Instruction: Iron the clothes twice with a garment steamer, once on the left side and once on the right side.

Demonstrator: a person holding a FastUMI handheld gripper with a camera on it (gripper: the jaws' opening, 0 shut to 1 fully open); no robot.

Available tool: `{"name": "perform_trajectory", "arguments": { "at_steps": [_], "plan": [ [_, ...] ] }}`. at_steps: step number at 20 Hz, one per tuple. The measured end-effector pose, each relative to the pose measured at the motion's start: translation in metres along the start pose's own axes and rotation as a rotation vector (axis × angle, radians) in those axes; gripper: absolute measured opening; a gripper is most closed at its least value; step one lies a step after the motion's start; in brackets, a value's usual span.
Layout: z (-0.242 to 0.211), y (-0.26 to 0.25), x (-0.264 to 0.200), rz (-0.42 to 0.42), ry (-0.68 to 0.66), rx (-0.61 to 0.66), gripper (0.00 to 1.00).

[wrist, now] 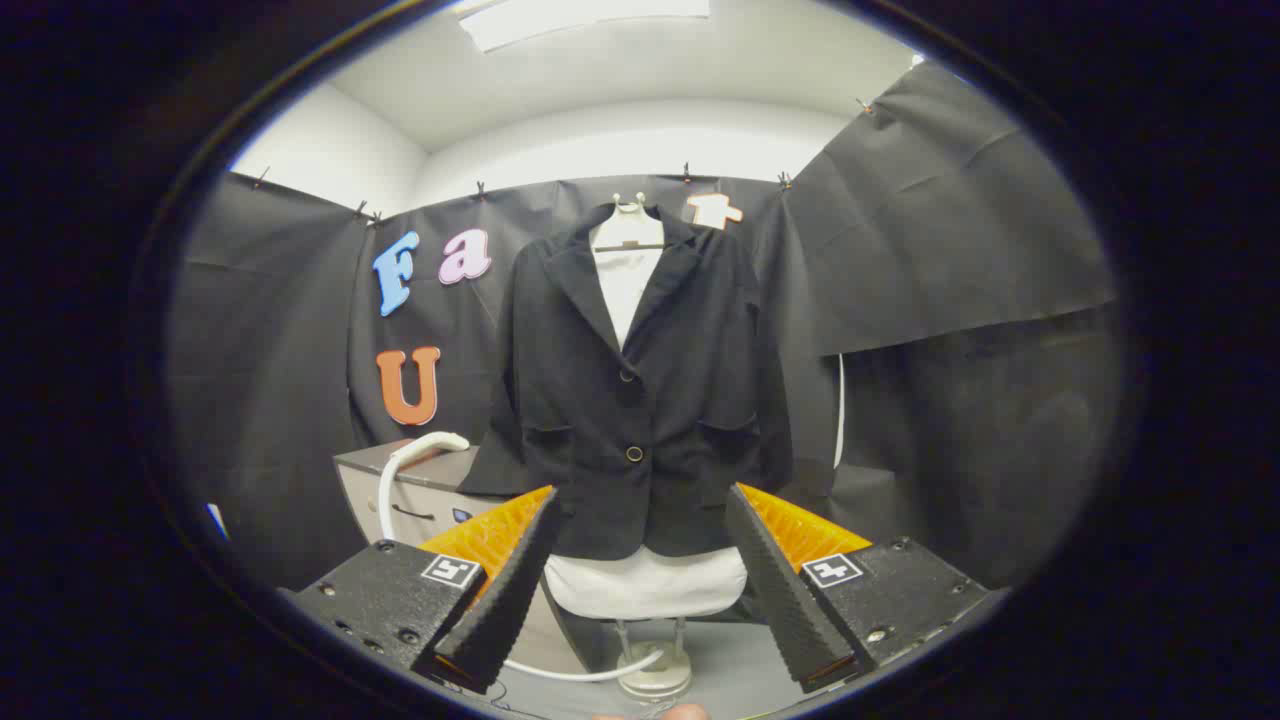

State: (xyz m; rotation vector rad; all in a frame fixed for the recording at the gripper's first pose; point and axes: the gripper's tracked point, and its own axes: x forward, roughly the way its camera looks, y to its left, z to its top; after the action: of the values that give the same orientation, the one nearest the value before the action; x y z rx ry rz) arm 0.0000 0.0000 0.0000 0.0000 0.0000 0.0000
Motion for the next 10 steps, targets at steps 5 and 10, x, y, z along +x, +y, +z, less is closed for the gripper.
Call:
{"name": "perform_trajectory", "arguments": {
  "at_steps": [5, 10],
  "plan": [
    [0.002, 0.001, 0.002, -0.010, 0.016, 0.019, 1.00],
    [0.007, 0.024, -0.006, 0.028, 0.021, 0.008, 1.00]
  ]
}}
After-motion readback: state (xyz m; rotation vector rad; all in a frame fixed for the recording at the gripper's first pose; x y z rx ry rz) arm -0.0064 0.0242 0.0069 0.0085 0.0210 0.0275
